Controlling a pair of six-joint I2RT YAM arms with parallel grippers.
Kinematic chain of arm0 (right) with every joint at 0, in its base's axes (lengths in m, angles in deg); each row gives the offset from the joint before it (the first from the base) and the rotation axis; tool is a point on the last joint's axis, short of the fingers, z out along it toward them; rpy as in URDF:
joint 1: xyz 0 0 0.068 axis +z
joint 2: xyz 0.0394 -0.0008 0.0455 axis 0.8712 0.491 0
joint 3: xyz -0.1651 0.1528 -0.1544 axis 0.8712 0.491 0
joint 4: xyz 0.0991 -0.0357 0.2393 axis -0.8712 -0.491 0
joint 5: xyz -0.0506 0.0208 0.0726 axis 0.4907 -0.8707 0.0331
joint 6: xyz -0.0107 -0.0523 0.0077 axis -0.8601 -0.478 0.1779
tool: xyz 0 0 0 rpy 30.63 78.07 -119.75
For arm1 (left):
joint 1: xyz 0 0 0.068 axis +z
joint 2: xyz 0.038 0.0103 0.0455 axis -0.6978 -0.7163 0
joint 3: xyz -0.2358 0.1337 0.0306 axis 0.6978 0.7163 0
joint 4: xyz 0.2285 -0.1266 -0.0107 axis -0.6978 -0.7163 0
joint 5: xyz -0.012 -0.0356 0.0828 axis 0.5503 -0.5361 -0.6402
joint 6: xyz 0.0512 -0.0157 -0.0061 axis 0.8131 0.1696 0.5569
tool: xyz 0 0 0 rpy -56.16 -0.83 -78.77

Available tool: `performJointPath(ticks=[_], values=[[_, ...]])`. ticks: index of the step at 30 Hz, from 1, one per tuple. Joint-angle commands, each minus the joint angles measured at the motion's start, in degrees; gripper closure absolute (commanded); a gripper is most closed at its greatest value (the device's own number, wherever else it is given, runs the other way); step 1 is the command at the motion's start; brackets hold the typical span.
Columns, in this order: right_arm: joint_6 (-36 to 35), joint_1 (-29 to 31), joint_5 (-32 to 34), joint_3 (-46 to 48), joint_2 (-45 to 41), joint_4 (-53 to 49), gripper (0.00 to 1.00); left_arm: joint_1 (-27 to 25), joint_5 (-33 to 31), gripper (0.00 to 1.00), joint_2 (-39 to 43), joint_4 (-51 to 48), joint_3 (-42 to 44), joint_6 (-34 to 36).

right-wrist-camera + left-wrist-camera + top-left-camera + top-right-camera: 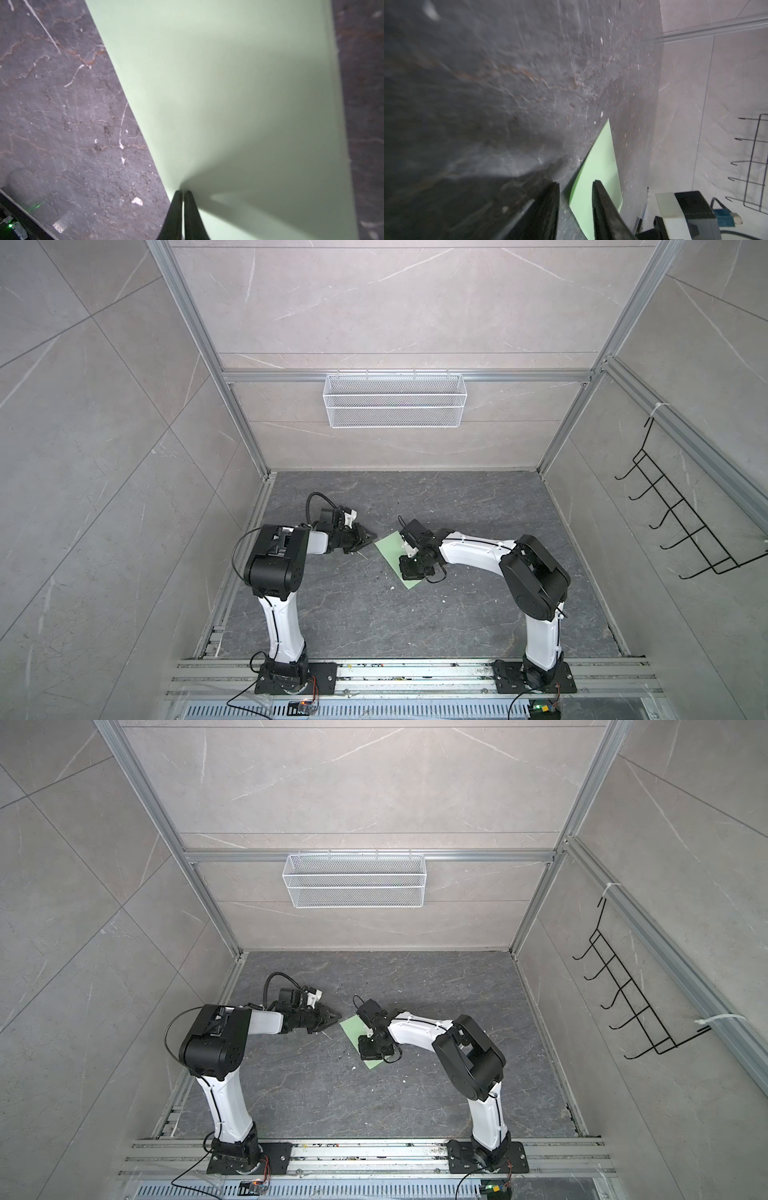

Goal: Fold a paper plane with a square sheet of paper (pick it up from the middle)
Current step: 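Open both grippers and draw them apart, releasing the green strip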

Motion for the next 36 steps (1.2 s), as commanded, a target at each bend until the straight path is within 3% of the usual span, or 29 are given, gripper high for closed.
performJointPath(ticks=[1, 8, 12, 18, 25, 36], values=[[0.8, -0.99, 0.08, 0.97, -2.13, 1.35, 0.86, 1.11, -9.04, 0.64, 2.79, -6.51, 1.56, 0.09], [0.25, -2.79, -1.21, 1.12, -9.47, 10.53, 0.63, 0.69, -5.77, 0.52, 10.76, -0.16, 10.38, -8.93], [-0.13, -5.18, 0.38, 1.5, -9.74, 9.37, 0.56, -0.95, -3.46, 0.49, 12.18, 1.81, 12.93, -11.97], [0.7, -9.85, -0.85, 7.69, -12.8, 9.28, 0.45, -6.57, -5.57, 0.47, 13.17, 0.23, 12.27, -13.95], [1.26, -15.43, -9.86, 15.32, -14.53, 10.25, 0.43, -10.08, -9.55, 0.48, 12.19, -2.33, 9.61, -15.03], [3.12, -17.0, -14.97, 18.31, -12.17, 12.1, 0.45, -10.17, -9.59, 0.48, 12.88, -4.4, 8.21, -14.21]])
